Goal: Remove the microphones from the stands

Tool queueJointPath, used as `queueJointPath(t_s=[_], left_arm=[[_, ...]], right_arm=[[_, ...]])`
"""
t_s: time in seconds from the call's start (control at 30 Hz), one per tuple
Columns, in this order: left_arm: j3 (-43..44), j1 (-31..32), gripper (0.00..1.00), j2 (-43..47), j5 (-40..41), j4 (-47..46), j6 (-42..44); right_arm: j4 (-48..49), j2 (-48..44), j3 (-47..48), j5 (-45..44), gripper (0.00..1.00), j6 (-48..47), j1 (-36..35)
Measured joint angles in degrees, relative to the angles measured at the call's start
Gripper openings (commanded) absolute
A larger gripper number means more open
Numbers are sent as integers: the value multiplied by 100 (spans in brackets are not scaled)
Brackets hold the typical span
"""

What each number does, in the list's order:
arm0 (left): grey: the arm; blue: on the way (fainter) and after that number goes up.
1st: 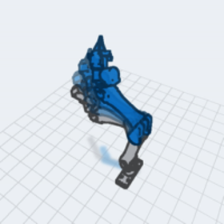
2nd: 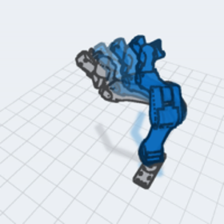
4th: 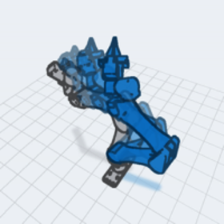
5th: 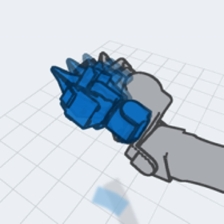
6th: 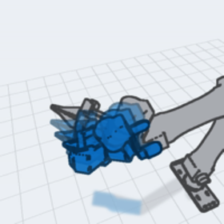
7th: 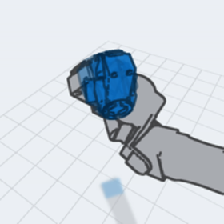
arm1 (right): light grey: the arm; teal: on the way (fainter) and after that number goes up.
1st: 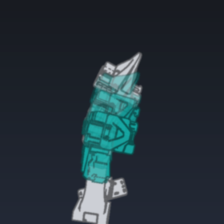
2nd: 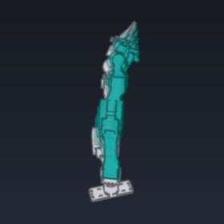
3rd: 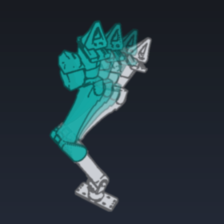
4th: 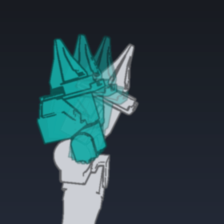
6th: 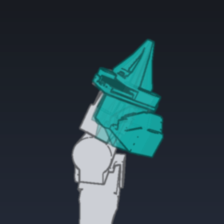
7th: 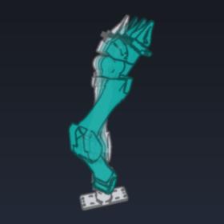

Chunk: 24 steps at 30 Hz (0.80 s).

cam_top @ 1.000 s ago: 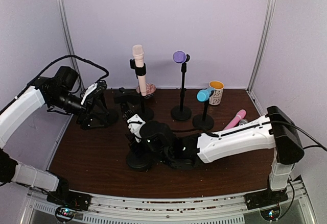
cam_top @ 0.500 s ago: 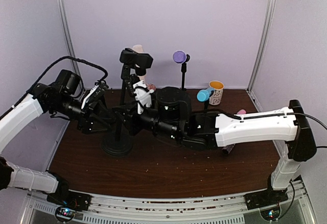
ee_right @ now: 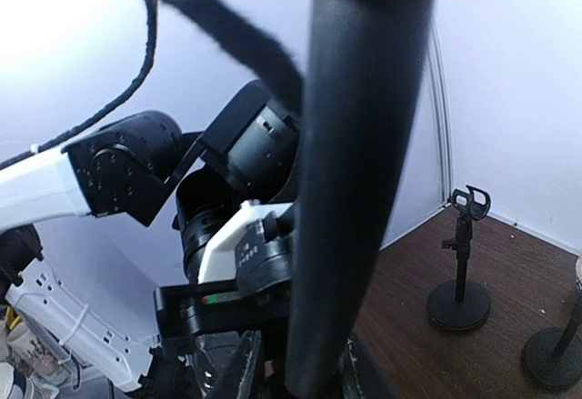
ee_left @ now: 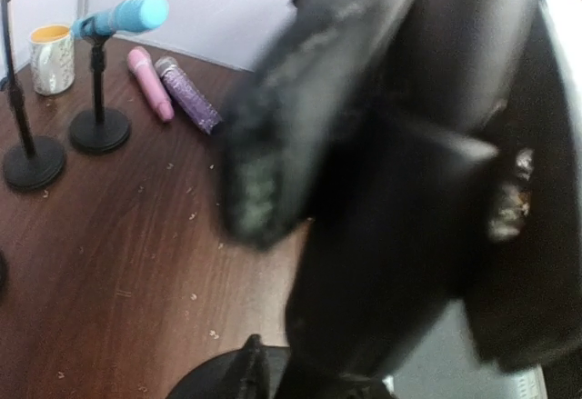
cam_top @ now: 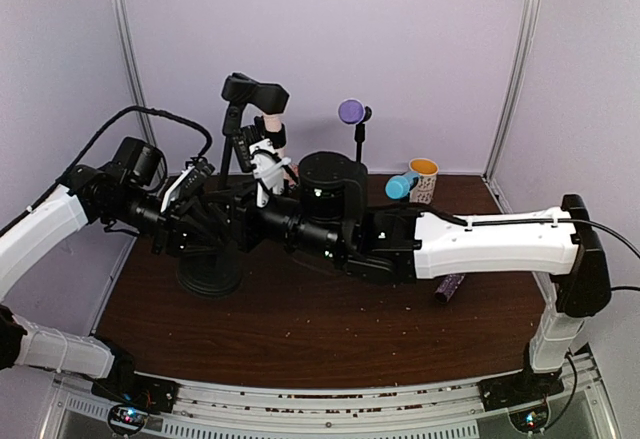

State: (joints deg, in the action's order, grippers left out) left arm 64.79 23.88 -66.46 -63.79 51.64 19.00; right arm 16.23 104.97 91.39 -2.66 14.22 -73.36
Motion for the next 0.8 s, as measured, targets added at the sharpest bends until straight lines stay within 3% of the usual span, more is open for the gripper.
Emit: queueJointPath(t_s=[0.07,0.13,0.27,0.37,0.57,0.8], left_arm=[[-28,9,0,2,-144,-90,170],[-37,17,0,11,-208,-177,175],[-37,7,0,7,-291,-210,164],[-15,9,0,-31,-260,-111,116],[286,-9,0,-170,26,149,98],[697,-31,0,-214,348,219,101]], right_arm=[[-28,61,98,-15,0,129,0],[-33,74,140,90,3,210,44],[-50,85,190,144,47,269,44],[33,85,192,251,66,444,48],[398,-160,-339,402,66,1213,149],[-175,-264,-389,348,60,1775,251]])
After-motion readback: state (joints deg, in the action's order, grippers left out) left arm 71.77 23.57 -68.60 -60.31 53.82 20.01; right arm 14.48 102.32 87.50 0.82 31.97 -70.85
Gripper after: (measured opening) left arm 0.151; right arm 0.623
